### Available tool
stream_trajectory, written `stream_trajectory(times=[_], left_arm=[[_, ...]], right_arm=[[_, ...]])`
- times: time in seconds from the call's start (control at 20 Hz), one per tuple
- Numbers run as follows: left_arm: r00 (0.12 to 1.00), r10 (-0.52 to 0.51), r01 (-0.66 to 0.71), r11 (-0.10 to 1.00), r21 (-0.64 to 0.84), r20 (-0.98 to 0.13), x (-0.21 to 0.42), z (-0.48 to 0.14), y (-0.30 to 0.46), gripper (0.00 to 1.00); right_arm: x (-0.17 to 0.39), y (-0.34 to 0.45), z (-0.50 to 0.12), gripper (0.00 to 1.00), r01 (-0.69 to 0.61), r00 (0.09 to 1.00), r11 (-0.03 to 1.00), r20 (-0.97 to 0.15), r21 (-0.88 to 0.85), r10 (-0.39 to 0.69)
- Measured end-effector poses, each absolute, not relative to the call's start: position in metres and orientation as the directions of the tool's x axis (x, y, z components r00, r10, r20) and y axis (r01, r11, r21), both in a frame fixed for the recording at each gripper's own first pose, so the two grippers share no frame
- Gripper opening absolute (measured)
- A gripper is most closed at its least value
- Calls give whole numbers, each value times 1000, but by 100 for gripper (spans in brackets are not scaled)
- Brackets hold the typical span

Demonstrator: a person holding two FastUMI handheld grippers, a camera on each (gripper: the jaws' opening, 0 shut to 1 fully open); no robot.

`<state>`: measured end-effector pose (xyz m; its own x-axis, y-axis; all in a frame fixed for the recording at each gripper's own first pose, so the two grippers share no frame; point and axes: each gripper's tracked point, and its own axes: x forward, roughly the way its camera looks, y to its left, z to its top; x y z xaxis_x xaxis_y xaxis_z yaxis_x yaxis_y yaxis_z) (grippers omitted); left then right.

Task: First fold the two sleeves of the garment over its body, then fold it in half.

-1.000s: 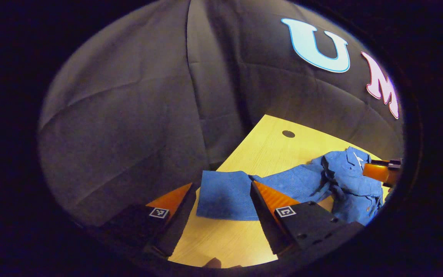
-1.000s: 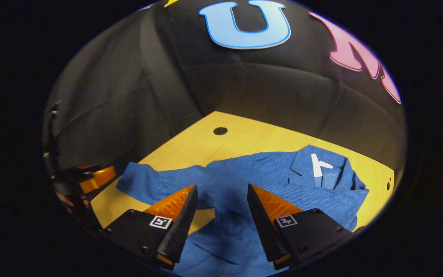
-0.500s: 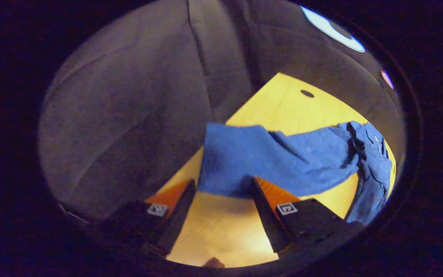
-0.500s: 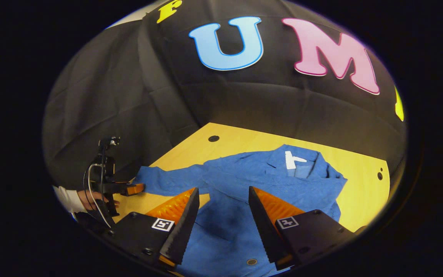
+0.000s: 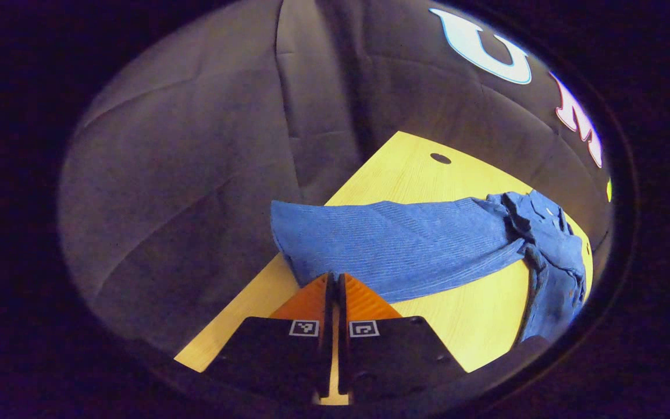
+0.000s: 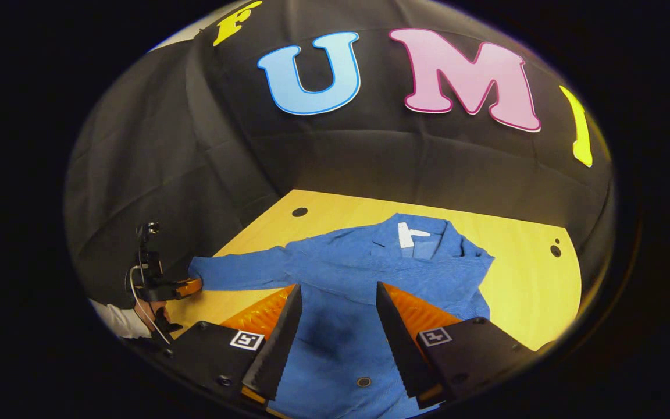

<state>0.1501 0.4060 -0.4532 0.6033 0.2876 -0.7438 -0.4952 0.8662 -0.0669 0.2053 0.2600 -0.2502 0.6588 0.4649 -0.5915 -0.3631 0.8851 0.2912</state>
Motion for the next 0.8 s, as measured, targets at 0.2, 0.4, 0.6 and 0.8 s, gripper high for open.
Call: stream_trajectory(times=[0.2, 0.4, 0.6, 0.8], left_arm=[[611, 192, -474, 865, -161, -768, 153, -449, 406, 0], [703, 170, -477, 833, -280, -690, 161, -404, 409, 0], [774, 127, -411, 846, -339, -620, 188, -356, 380, 0], [843, 63, -311, 867, -389, -534, 228, -291, 335, 0]], right_arm=[[197, 241, -248, 81, -337, 671, 899, -599, 279, 437], [192, 230, -245, 81, -311, 676, 902, -598, 299, 431], [190, 224, -240, 81, -309, 683, 898, -583, 315, 439], [186, 212, -231, 81, -306, 695, 892, -561, 334, 449]])
